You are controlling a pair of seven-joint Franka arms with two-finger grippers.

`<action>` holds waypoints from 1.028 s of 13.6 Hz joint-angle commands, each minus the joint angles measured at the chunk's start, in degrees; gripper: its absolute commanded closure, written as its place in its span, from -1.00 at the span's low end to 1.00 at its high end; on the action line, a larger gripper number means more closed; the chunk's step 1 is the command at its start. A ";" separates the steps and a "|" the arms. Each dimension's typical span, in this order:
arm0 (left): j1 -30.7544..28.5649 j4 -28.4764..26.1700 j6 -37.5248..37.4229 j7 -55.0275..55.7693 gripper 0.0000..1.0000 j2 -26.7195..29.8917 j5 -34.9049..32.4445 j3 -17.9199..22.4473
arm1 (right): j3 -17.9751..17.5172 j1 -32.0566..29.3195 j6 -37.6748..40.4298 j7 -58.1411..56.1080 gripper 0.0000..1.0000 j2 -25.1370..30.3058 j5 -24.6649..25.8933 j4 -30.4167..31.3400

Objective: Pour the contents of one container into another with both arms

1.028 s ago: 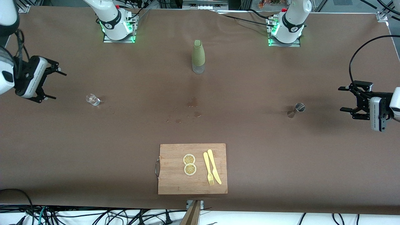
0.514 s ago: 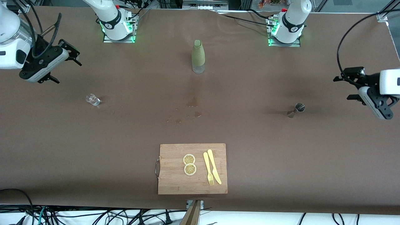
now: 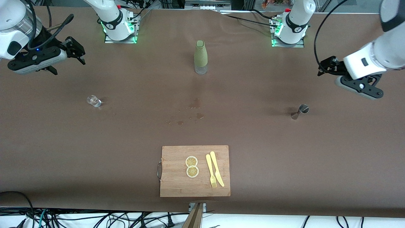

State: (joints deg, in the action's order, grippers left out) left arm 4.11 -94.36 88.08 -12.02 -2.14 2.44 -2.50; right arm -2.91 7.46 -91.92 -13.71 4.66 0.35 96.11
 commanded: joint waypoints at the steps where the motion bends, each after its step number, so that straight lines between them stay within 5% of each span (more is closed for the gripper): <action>1: -1.55 -6.60 6.99 7.51 -1.00 5.38 -1.65 -0.22 | 0.80 0.37 -1.41 1.23 -0.99 1.32 0.79 1.71; 6: -3.84 -8.65 8.42 9.29 -1.00 8.91 -1.56 -0.22 | 1.33 -0.07 1.47 1.05 -0.99 -0.78 -0.26 0.49; 9: -5.52 -8.74 8.42 9.03 -1.00 8.74 -1.12 -0.31 | 2.99 -0.60 2.63 2.19 -0.98 -1.15 -8.25 -1.37; 14: -5.52 -8.91 8.33 8.86 -1.00 8.82 -1.12 -0.31 | 3.62 -0.69 2.63 5.45 -0.99 -0.18 -8.09 -1.54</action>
State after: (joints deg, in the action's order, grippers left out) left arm -1.23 -102.08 95.49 -3.80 5.62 2.09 -2.42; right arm 0.48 6.94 -90.01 -9.70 3.79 -6.93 95.44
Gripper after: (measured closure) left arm 0.000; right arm 0.004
